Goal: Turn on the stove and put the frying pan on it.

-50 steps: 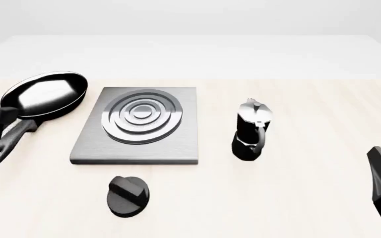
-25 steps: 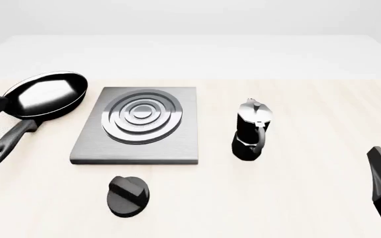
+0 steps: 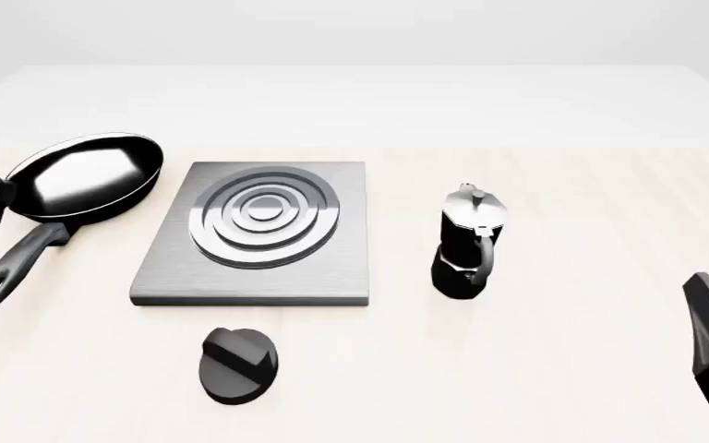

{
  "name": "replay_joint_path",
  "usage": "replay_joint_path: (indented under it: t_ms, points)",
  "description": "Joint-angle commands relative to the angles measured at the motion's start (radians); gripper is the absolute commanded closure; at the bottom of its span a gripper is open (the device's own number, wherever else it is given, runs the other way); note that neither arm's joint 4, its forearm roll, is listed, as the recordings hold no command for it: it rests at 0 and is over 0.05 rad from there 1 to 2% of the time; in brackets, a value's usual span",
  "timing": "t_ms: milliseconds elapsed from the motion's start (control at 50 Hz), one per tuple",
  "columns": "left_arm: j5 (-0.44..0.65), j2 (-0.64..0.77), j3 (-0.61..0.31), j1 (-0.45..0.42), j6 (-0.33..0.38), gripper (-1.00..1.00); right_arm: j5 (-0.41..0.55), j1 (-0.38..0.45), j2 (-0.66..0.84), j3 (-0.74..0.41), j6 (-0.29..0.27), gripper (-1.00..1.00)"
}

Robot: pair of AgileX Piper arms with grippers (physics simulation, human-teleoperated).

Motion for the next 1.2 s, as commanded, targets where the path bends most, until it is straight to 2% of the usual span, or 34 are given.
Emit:
replay_joint_path:
  t_ms: [20,400,820,1200]
  points:
    - [-0.054,0.066,-0.006,0.014,0.008,-1.00,0.000,0.000,0.000,0.000,0.000,-1.00]
    - [-0.129,0.141,0.023,0.018,-0.011,-1.00,0.000,0.000,-0.001,0.000,0.000,-1.00]
    - [-0.198,0.239,-0.017,0.059,-0.005,-1.00,0.000,0.000,0.000,0.000,0.000,-1.00]
    - [-0.249,0.303,0.016,0.068,-0.011,-1.00,0.000,0.000,0.000,0.000,0.000,-1.00]
